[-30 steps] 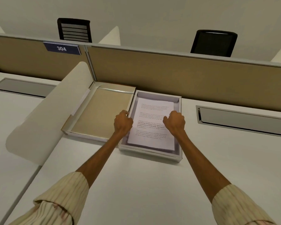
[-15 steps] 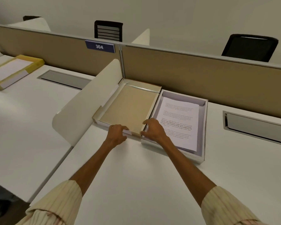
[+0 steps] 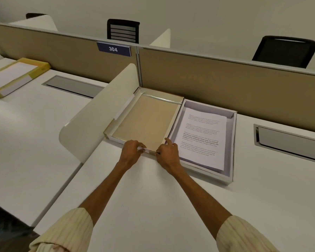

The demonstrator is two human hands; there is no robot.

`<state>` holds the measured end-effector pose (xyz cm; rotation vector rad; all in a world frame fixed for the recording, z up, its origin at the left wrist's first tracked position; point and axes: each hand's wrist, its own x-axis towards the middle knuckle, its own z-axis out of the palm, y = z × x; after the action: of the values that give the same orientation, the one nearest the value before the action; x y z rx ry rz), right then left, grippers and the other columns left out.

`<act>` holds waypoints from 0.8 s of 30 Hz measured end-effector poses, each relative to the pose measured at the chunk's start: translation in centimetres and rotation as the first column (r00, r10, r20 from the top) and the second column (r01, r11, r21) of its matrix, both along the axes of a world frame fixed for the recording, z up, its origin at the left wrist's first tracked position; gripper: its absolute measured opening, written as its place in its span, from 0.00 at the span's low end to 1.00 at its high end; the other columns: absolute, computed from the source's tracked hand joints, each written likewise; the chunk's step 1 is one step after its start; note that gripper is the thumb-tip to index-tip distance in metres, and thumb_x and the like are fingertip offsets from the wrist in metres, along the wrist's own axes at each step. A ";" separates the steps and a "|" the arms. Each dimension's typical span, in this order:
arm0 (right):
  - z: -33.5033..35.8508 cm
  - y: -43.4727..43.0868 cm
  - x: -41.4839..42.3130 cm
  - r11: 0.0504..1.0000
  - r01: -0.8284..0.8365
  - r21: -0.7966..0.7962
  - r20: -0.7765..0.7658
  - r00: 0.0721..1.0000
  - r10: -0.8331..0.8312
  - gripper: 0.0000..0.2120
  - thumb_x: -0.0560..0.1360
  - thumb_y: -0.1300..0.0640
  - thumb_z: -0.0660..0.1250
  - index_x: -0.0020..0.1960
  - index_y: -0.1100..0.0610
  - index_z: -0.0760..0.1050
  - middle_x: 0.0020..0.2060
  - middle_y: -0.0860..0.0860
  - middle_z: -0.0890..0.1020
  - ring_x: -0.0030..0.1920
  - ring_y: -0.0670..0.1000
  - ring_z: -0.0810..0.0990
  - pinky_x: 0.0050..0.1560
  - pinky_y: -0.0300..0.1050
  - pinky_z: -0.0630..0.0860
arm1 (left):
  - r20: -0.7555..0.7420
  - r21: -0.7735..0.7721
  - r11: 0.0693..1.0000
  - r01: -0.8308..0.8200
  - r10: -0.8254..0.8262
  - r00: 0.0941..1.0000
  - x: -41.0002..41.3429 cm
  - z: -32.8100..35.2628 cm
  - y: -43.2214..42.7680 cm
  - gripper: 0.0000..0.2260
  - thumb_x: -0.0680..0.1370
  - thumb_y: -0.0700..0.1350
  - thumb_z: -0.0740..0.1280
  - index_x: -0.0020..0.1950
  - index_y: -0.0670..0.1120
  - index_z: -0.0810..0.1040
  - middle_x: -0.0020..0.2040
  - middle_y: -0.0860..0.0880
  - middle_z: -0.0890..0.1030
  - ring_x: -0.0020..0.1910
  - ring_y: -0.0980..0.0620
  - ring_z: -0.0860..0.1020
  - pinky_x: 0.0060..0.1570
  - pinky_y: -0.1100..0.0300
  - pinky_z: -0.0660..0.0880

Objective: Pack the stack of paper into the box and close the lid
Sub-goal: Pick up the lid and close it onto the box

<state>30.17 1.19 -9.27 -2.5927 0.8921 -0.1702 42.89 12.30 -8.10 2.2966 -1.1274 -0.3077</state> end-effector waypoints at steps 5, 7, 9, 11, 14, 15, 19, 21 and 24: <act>-0.9 0.9 0.0 0.999 0.042 0.024 0.124 0.991 -0.045 0.11 0.74 0.62 0.64 0.48 0.62 0.86 0.52 0.57 0.86 0.70 0.55 0.71 0.75 0.56 0.56 | 0.016 0.007 1.000 -0.025 0.025 1.000 -0.2 -1.2 0.9 0.16 0.74 0.53 0.72 0.56 0.44 0.84 0.56 0.45 0.84 0.60 0.46 0.76 0.62 0.54 0.70; -1.2 1.0 -0.2 0.997 0.048 0.061 0.167 0.984 -0.057 0.11 0.74 0.62 0.64 0.47 0.62 0.85 0.51 0.57 0.86 0.71 0.54 0.71 0.77 0.57 0.50 | 0.041 -0.035 0.997 -0.075 0.076 0.996 -0.5 -1.8 1.1 0.17 0.76 0.54 0.70 0.57 0.43 0.83 0.60 0.44 0.81 0.66 0.45 0.72 0.64 0.53 0.70; -1.4 1.0 -0.4 0.994 0.053 0.097 0.194 0.978 -0.072 0.11 0.75 0.61 0.64 0.46 0.61 0.85 0.50 0.55 0.87 0.71 0.52 0.70 0.79 0.57 0.47 | 0.068 -0.067 0.980 -0.187 0.191 0.979 -0.7 -2.2 1.1 0.20 0.77 0.55 0.68 0.63 0.42 0.79 0.69 0.41 0.73 0.73 0.43 0.65 0.69 0.48 0.68; -1.5 1.2 -0.4 0.992 0.048 0.119 0.205 0.976 -0.072 0.12 0.76 0.60 0.64 0.48 0.61 0.85 0.51 0.54 0.87 0.72 0.51 0.69 0.79 0.55 0.47 | 0.035 -0.116 0.939 -0.324 0.330 0.943 -0.8 -2.3 1.0 0.31 0.75 0.56 0.70 0.71 0.40 0.68 0.75 0.38 0.62 0.76 0.40 0.57 0.71 0.45 0.66; -1.6 1.4 -0.5 0.988 0.038 0.147 0.241 0.968 -0.073 0.12 0.77 0.59 0.64 0.49 0.60 0.85 0.52 0.53 0.87 0.72 0.52 0.70 0.77 0.53 0.56 | -0.269 -0.193 0.837 -0.512 0.456 0.848 -1.0 -2.3 0.6 0.47 0.69 0.52 0.78 0.75 0.40 0.52 0.75 0.38 0.50 0.72 0.40 0.56 0.65 0.51 0.67; -1.6 1.4 -0.6 0.986 0.037 0.162 0.266 0.961 -0.079 0.11 0.77 0.59 0.64 0.48 0.60 0.86 0.51 0.54 0.87 0.71 0.52 0.71 0.75 0.52 0.62 | -0.392 -0.196 0.807 -0.557 0.456 0.799 -0.7 -2.2 0.5 0.47 0.67 0.49 0.80 0.73 0.41 0.50 0.74 0.39 0.52 0.70 0.43 0.59 0.62 0.55 0.67; -1.6 1.1 -1.1 0.979 0.021 0.203 0.286 0.955 -0.080 0.09 0.76 0.59 0.66 0.47 0.61 0.85 0.49 0.53 0.87 0.71 0.52 0.72 0.67 0.46 0.72 | -0.799 -0.121 0.749 -0.651 0.316 0.512 0.7 -1.8 -0.3 0.38 0.69 0.42 0.79 0.68 0.40 0.58 0.68 0.38 0.73 0.64 0.39 0.76 0.66 0.46 0.75; -1.3 1.0 -1.2 0.976 0.008 0.218 0.268 0.961 -0.068 0.09 0.76 0.59 0.67 0.45 0.61 0.85 0.47 0.54 0.87 0.70 0.53 0.73 0.68 0.47 0.70 | -0.792 -0.138 0.730 -0.669 0.324 0.517 1.0 -2.0 -0.5 0.38 0.68 0.42 0.79 0.72 0.36 0.62 0.66 0.37 0.75 0.64 0.36 0.77 0.65 0.42 0.75; -0.8 0.6 -1.2 0.976 0.000 0.218 0.248 0.967 -0.056 0.09 0.75 0.58 0.68 0.46 0.61 0.86 0.47 0.54 0.88 0.70 0.54 0.73 0.69 0.48 0.68 | -0.775 -0.205 0.731 -0.651 0.285 0.564 0.5 -1.8 -0.7 0.36 0.68 0.40 0.79 0.70 0.37 0.65 0.65 0.37 0.76 0.63 0.38 0.77 0.65 0.44 0.75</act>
<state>28.93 1.80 -10.07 -2.2939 0.8056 -0.3812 43.42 11.58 -9.88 1.6751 -0.1016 -0.5525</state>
